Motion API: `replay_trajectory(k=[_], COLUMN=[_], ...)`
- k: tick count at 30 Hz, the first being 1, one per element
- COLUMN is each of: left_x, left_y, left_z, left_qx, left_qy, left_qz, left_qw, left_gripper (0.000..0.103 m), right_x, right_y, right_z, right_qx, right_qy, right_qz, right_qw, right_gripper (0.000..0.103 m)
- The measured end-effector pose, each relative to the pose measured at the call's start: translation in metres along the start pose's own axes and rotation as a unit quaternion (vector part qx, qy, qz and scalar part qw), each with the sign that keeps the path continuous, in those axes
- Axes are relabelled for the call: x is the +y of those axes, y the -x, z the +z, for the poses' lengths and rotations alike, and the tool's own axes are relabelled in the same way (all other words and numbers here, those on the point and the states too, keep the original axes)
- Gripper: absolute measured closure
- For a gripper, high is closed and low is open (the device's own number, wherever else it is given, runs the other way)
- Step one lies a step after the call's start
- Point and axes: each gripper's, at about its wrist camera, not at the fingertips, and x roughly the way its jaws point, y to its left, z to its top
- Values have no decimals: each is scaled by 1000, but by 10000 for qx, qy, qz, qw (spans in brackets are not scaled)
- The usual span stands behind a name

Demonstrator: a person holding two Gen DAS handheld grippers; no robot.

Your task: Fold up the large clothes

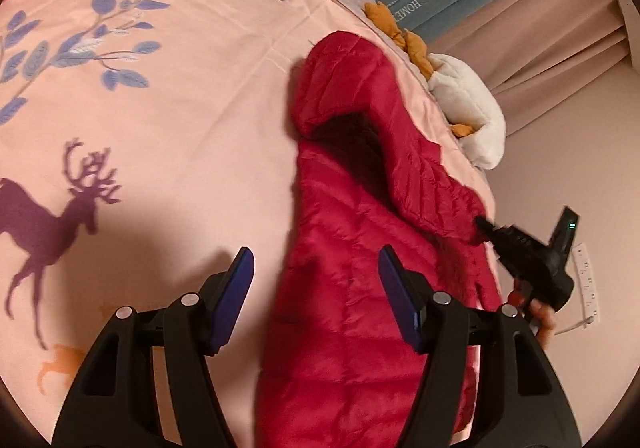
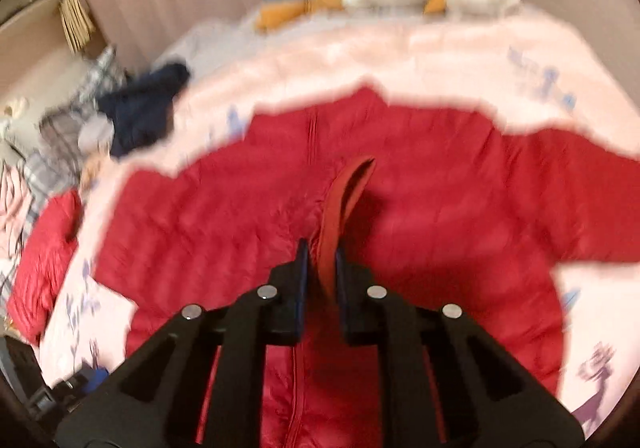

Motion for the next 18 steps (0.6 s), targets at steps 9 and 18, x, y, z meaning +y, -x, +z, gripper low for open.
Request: replay_trajectory(k=[9, 18], left_x=[-37, -46], left_y=[-35, -102], left_z=[23, 62], left_qx=[207, 338], left_qy=[-18, 334], left_qz=[-808, -510], left_qw=[9965, 9976], left_gripper=[38, 38], right_x=[-50, -79], right_y=[-23, -30], right_z=[8, 2], right_qx=[254, 230], right_qy=[114, -96], right_qz=[-777, -691], right_qw=[9966, 9973], right_gripper=[91, 91])
